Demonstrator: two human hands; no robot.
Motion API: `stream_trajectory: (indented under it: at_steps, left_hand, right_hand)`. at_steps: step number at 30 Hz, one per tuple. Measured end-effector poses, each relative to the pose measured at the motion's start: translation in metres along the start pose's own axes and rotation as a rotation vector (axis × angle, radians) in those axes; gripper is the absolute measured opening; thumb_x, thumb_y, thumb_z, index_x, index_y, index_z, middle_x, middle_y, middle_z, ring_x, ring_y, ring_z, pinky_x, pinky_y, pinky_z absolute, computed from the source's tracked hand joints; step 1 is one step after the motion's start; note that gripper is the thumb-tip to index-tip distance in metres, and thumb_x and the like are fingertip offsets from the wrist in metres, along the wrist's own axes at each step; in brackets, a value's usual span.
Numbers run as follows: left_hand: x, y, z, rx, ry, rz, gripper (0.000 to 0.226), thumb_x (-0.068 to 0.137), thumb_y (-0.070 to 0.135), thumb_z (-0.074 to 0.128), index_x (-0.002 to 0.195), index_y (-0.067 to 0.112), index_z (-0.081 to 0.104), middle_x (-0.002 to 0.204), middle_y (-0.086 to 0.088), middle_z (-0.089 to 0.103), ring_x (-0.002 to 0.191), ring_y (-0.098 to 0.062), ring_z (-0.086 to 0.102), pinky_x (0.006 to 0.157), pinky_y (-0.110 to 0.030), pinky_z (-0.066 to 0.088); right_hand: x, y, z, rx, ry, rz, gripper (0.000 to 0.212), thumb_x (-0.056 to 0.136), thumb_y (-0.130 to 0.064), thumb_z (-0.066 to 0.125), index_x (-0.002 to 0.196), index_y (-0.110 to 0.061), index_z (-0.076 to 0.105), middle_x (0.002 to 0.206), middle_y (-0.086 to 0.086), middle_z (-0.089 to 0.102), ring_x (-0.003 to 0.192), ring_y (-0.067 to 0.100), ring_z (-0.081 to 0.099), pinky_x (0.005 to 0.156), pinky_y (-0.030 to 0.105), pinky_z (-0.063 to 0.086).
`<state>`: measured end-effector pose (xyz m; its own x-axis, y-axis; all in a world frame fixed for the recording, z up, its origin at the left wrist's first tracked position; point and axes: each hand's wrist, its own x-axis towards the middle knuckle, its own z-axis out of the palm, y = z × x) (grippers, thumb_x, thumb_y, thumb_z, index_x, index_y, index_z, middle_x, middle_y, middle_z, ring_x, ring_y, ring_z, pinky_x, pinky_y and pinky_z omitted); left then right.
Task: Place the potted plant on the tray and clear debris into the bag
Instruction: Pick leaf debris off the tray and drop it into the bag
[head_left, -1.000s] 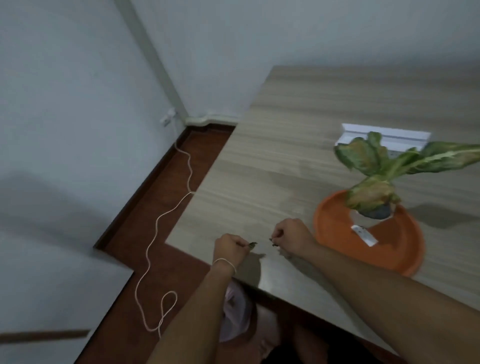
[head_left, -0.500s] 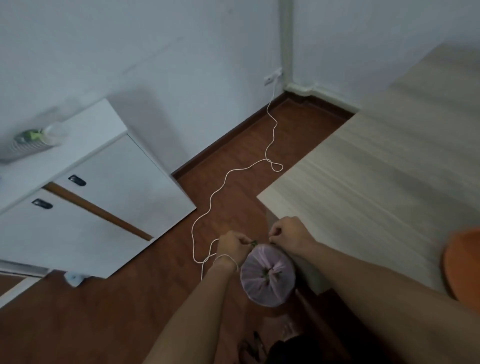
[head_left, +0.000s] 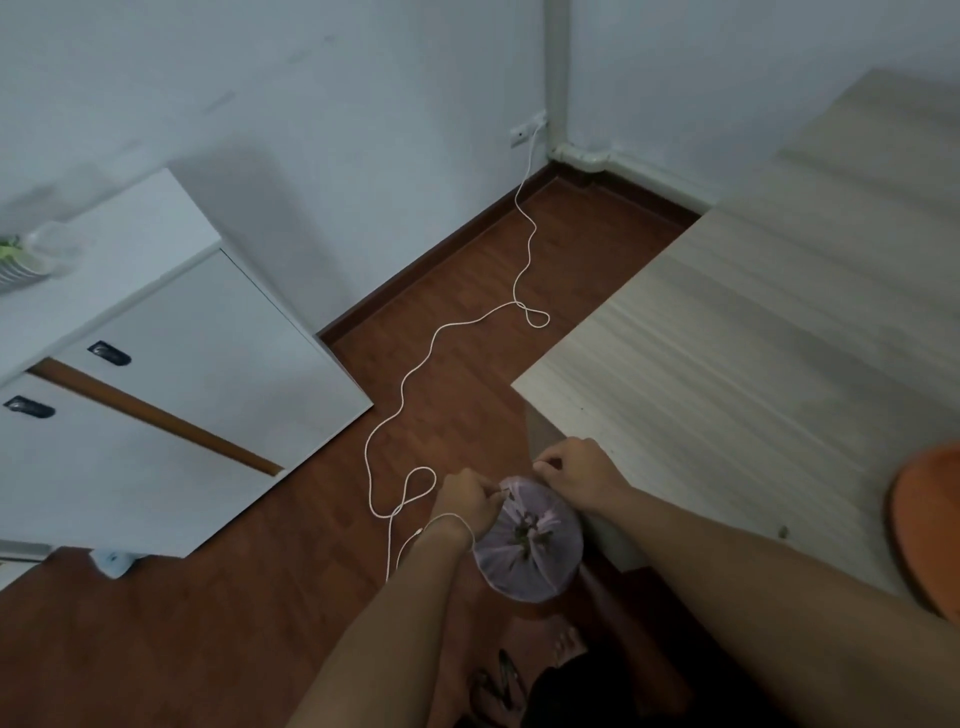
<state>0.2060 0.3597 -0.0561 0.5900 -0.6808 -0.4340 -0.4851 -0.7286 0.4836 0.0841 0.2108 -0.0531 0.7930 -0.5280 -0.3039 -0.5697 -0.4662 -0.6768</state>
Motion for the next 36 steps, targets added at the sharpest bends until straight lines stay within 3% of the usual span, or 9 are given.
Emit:
stream_trajectory:
  at_steps: [3, 7, 12, 17, 21, 27, 31, 33, 36]
  left_hand:
    - [0.003, 0.004, 0.0, 0.002, 0.032, -0.013, 0.022, 0.075, 0.032, 0.07, 0.077, 0.011, 0.075, 0.075, -0.012, 0.075, 0.074, -0.025, 0.071, 0.062, -0.025, 0.046]
    - [0.007, 0.013, 0.0, 0.0, 0.027, -0.052, 0.029, 0.067, 0.037, 0.078, 0.074, 0.009, 0.074, 0.075, -0.012, 0.075, 0.078, -0.027, 0.071, 0.068, -0.032, 0.054]
    - [0.006, 0.028, 0.0, 0.06, 0.022, -0.039, 0.043, 0.07, 0.038, 0.079, 0.103, 0.013, 0.073, 0.102, -0.009, 0.076, 0.098, -0.024, 0.069, 0.087, -0.031, 0.053]
    - [0.005, 0.058, 0.004, 0.133, 0.091, 0.088, 0.018, 0.081, 0.031, 0.068, 0.088, 0.018, 0.077, 0.092, -0.005, 0.078, 0.09, -0.025, 0.071, 0.076, -0.028, 0.052]
    - [0.006, 0.111, 0.02, 0.123, 0.101, 0.246, 0.026, 0.081, 0.039, 0.06, 0.085, 0.018, 0.075, 0.085, -0.005, 0.078, 0.083, -0.026, 0.072, 0.073, -0.033, 0.056]
    - [0.001, 0.227, 0.089, 0.024, -0.046, 0.473, 0.016, 0.081, 0.027, 0.07, 0.085, 0.014, 0.077, 0.083, -0.001, 0.078, 0.076, -0.011, 0.072, 0.077, -0.032, 0.059]
    - [-0.017, 0.304, 0.141, 0.054, -0.196, 0.577, 0.024, 0.081, 0.033, 0.069, 0.098, 0.017, 0.075, 0.092, 0.004, 0.076, 0.078, -0.004, 0.067, 0.081, -0.019, 0.053]
    - [-0.03, 0.337, 0.165, 0.068, -0.273, 0.615, 0.025, 0.08, 0.032, 0.07, 0.1, 0.018, 0.074, 0.094, 0.003, 0.076, 0.082, -0.006, 0.069, 0.081, -0.019, 0.053]
    - [-0.047, 0.376, 0.199, 0.173, -0.363, 0.681, 0.021, 0.078, 0.026, 0.069, 0.096, 0.015, 0.075, 0.096, -0.005, 0.076, 0.089, -0.019, 0.07, 0.085, -0.031, 0.055]
  right_hand:
    - [-0.004, 0.005, -0.005, 0.026, 0.003, 0.029, 0.021, 0.089, -0.028, 0.063, 0.093, -0.015, 0.079, 0.094, 0.001, 0.077, 0.077, 0.01, 0.064, 0.07, 0.021, 0.043]
    - [-0.012, 0.017, -0.015, 0.043, 0.003, 0.055, 0.022, 0.089, -0.031, 0.063, 0.096, -0.017, 0.078, 0.095, 0.001, 0.077, 0.079, 0.01, 0.066, 0.071, 0.024, 0.05]
    - [-0.029, 0.036, -0.037, 0.091, 0.039, 0.086, 0.022, 0.089, -0.033, 0.063, 0.094, -0.017, 0.078, 0.095, 0.0, 0.077, 0.084, 0.013, 0.068, 0.08, 0.032, 0.056]
    - [-0.057, 0.066, -0.07, 0.128, 0.111, 0.081, 0.023, 0.088, -0.034, 0.064, 0.096, -0.017, 0.077, 0.102, -0.002, 0.076, 0.092, 0.01, 0.066, 0.085, 0.026, 0.051]
    - [-0.093, 0.103, -0.111, 0.106, 0.189, 0.103, 0.028, 0.091, -0.035, 0.063, 0.105, -0.014, 0.075, 0.107, 0.0, 0.074, 0.097, 0.013, 0.066, 0.085, 0.022, 0.046]
    - [-0.176, 0.189, -0.176, 0.141, 0.437, 0.314, 0.023, 0.086, -0.036, 0.069, 0.097, -0.017, 0.075, 0.097, -0.001, 0.076, 0.087, 0.011, 0.067, 0.08, 0.029, 0.052]
    - [-0.238, 0.247, -0.201, 0.125, 0.543, 0.542, 0.023, 0.079, -0.038, 0.071, 0.083, -0.016, 0.074, 0.089, 0.002, 0.076, 0.087, 0.019, 0.069, 0.072, 0.03, 0.049]
    - [-0.266, 0.274, -0.208, 0.078, 0.539, 0.64, 0.022, 0.075, -0.04, 0.07, 0.072, -0.018, 0.068, 0.09, 0.004, 0.076, 0.088, 0.022, 0.069, 0.07, 0.031, 0.049]
    - [-0.295, 0.304, -0.212, 0.017, 0.43, 0.718, 0.017, 0.076, -0.034, 0.07, 0.081, -0.018, 0.074, 0.092, 0.005, 0.074, 0.088, 0.024, 0.068, 0.07, 0.03, 0.049]
